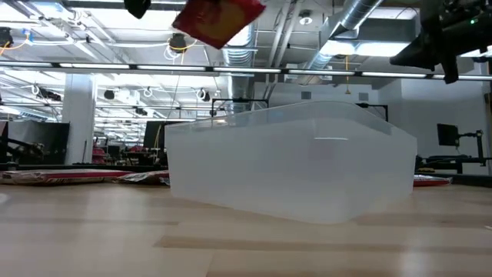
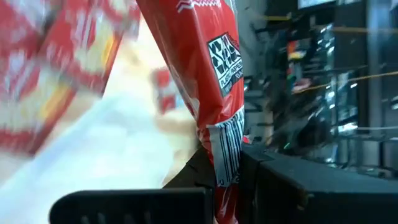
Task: Sort popcorn bags into baskets
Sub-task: Put the red popcorn bag into the transparent bin
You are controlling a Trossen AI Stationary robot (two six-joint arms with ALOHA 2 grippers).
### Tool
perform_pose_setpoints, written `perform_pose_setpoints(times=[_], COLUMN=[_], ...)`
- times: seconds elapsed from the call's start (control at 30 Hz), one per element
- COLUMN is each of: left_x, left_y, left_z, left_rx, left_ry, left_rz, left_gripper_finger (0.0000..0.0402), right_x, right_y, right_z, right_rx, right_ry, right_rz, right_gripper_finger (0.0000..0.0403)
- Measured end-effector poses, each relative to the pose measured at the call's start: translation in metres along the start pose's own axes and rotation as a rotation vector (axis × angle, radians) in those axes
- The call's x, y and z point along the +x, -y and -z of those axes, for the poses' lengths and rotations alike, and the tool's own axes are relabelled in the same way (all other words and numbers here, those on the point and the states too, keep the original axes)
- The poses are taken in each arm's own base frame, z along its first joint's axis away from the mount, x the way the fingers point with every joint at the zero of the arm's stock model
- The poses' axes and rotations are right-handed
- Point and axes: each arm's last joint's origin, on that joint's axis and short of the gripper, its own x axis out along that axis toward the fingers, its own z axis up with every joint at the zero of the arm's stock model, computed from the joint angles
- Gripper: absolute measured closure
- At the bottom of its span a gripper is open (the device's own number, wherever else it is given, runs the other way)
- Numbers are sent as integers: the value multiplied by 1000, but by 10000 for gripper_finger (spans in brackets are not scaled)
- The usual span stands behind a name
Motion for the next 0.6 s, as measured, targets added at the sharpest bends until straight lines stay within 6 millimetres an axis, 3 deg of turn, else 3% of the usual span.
perform_pose_setpoints(times=[0.37, 0.6], left_x=[35, 70], left_y=[-50, -64], left_z=[133, 187], left_rx=[-123, -193], left_ry=[7, 49], left_rz=[-41, -39], left_gripper_finger=[399, 399], right_x=[-1, -1], right_y=[5, 8], right_z=[10, 15], right_rx=[-60, -97], right_ry=[-91, -145], right_rz=[38, 63], right_gripper_finger=[356, 356])
